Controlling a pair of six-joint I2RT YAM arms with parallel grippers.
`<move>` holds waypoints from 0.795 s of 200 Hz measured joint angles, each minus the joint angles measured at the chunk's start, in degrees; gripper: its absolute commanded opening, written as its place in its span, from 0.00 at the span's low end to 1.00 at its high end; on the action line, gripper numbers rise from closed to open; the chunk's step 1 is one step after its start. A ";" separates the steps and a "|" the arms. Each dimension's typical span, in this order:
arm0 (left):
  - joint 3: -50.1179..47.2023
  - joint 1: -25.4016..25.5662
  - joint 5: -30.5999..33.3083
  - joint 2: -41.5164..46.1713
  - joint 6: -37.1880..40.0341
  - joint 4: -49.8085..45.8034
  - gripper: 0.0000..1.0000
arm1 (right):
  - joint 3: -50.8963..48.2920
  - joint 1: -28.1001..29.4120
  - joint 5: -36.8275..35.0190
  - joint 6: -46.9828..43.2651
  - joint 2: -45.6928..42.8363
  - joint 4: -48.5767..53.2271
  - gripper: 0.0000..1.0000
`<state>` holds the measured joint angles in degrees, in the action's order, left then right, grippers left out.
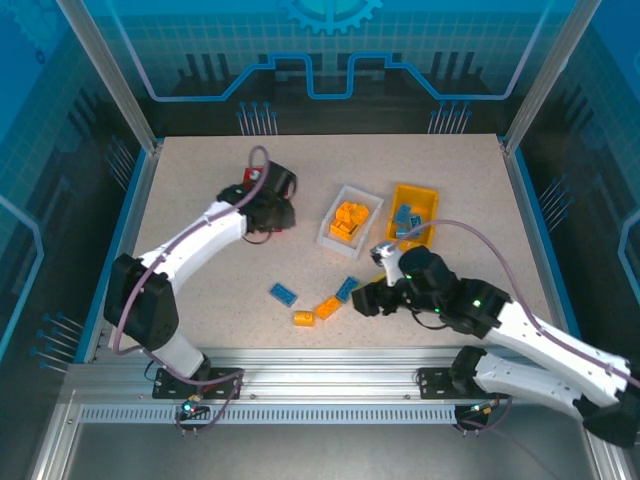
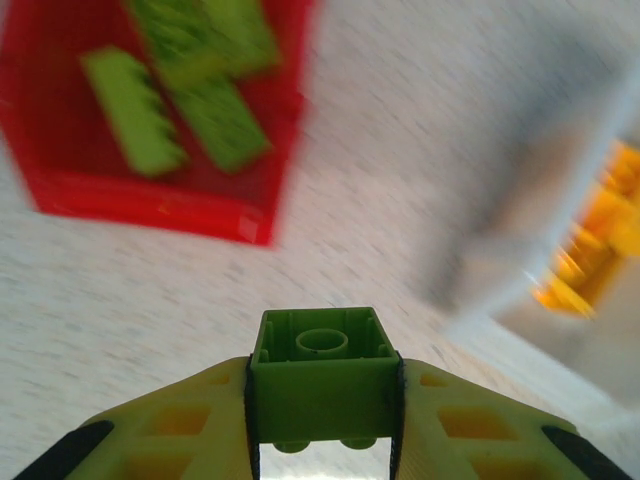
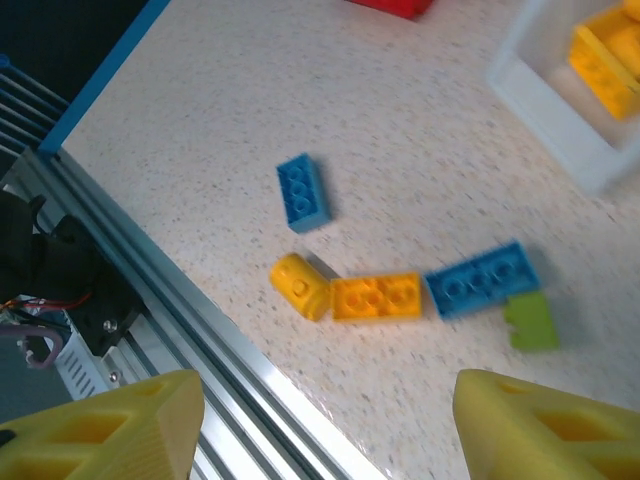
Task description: Sort the legos into containers by color
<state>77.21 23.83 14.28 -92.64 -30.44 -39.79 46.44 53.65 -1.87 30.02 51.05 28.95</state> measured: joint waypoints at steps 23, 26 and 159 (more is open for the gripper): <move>4.39 -6.67 -1.57 -4.31 2.60 -1.40 0.34 | 3.08 3.63 -2.16 -0.46 7.69 -4.09 0.67; 5.25 -7.26 -1.88 -5.14 2.93 -1.53 0.34 | 3.50 3.93 -2.38 -0.48 8.63 -4.50 0.67; 17.09 -13.18 -10.71 -22.73 6.08 -2.78 0.66 | 15.13 6.86 -6.73 -2.29 32.61 -7.39 0.73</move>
<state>94.30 10.66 3.57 -115.37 -24.36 -42.57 61.56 60.51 -8.60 27.73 83.66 21.56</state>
